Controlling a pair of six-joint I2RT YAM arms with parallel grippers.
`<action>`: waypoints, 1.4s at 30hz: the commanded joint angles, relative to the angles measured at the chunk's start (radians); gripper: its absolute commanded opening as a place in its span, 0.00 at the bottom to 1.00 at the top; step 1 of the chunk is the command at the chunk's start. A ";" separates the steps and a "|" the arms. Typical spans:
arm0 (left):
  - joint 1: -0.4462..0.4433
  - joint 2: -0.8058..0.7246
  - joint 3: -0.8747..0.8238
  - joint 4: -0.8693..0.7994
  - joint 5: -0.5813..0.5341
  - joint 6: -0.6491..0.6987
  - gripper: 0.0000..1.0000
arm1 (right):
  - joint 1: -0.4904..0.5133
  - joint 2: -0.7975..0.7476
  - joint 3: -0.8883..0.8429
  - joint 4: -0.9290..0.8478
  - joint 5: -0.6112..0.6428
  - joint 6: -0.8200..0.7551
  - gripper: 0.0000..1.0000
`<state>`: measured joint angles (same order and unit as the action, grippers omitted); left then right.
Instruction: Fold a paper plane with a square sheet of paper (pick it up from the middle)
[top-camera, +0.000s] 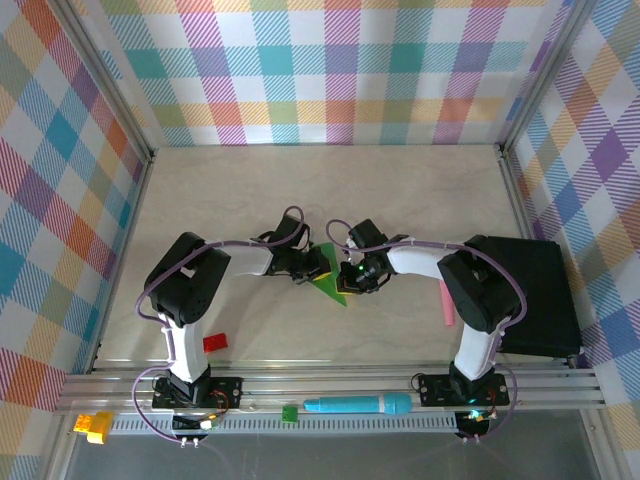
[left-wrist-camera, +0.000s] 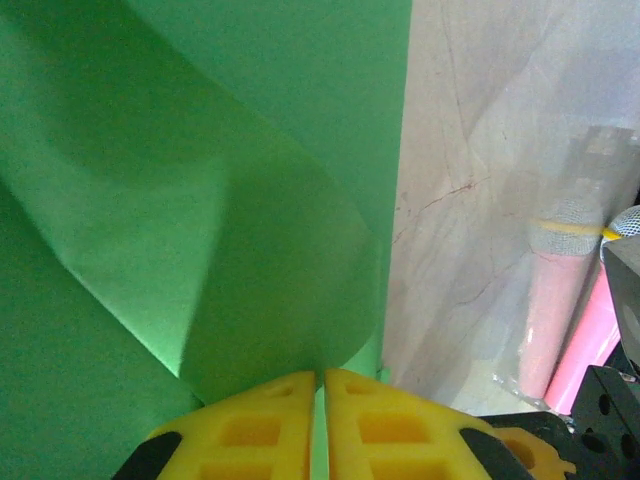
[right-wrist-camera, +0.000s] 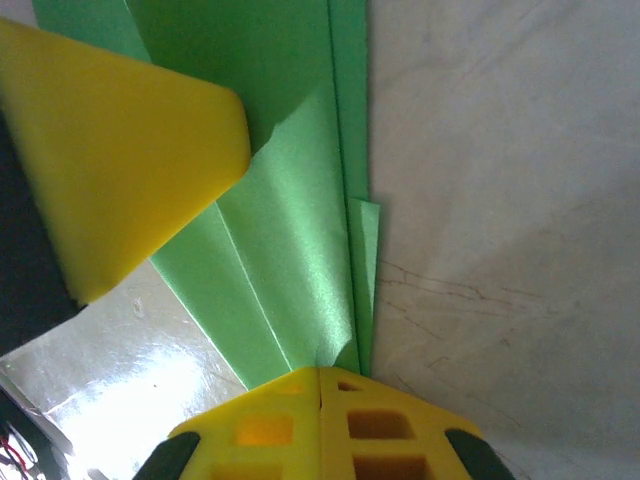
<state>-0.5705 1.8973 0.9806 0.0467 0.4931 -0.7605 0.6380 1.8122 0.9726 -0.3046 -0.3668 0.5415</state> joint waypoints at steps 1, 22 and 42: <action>0.022 0.032 0.017 -0.050 -0.074 0.033 0.12 | -0.001 0.085 -0.049 -0.151 0.135 -0.028 0.05; 0.286 0.163 0.207 -0.074 -0.062 0.102 0.13 | -0.012 0.093 -0.156 -0.111 0.159 -0.018 0.04; 0.266 -0.370 -0.041 -0.132 -0.129 0.030 0.38 | -0.084 -0.147 0.019 0.081 -0.058 0.022 0.37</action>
<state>-0.2817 1.5829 1.0164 -0.0273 0.4194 -0.7063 0.5785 1.6791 0.9573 -0.2337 -0.4198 0.5869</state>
